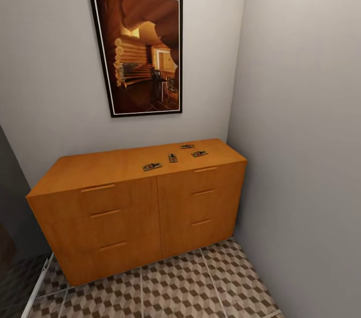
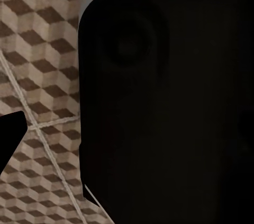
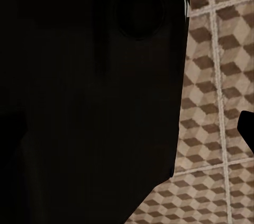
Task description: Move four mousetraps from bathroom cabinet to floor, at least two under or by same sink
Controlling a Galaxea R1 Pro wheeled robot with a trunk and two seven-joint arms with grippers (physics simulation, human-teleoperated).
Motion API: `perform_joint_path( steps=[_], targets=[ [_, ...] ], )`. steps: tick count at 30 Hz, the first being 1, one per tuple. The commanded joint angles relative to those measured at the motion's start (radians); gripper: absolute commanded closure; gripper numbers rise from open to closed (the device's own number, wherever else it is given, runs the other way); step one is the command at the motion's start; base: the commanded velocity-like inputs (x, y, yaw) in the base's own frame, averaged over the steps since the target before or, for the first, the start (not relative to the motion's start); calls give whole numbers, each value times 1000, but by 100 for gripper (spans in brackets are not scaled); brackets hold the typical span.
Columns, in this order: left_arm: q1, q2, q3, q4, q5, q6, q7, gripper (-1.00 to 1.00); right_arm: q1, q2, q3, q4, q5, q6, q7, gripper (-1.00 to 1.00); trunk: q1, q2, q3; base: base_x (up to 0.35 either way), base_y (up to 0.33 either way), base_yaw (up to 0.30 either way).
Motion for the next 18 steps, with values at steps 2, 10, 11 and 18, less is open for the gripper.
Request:
perform_joint_path(
  steps=[2, 10, 11, 18],
  targets=[
    [0, 0, 0, 0, 3, -3, 0, -100, 0, 0, 0, 0, 1, 0, 0, -100, 0, 0, -1, 22, 0, 0],
    [0, 0, 0, 0, 3, -3, 1, -100, 0, 0, 0, 0, 1, 0, 0, -100, 0, 0, -1, 9, 0, 0],
    [0, 0, 0, 0, 3, -3, 1, -100, 0, 0, 0, 0, 1, 0, 0, -100, 0, 0, -1, 3, 0, 0],
    [0, 0, 0, 0, 3, -3, 1, -100, 0, 0, 0, 0, 1, 0, 0, -100, 0, 0, -1, 1, 0, 0]
  ],
)
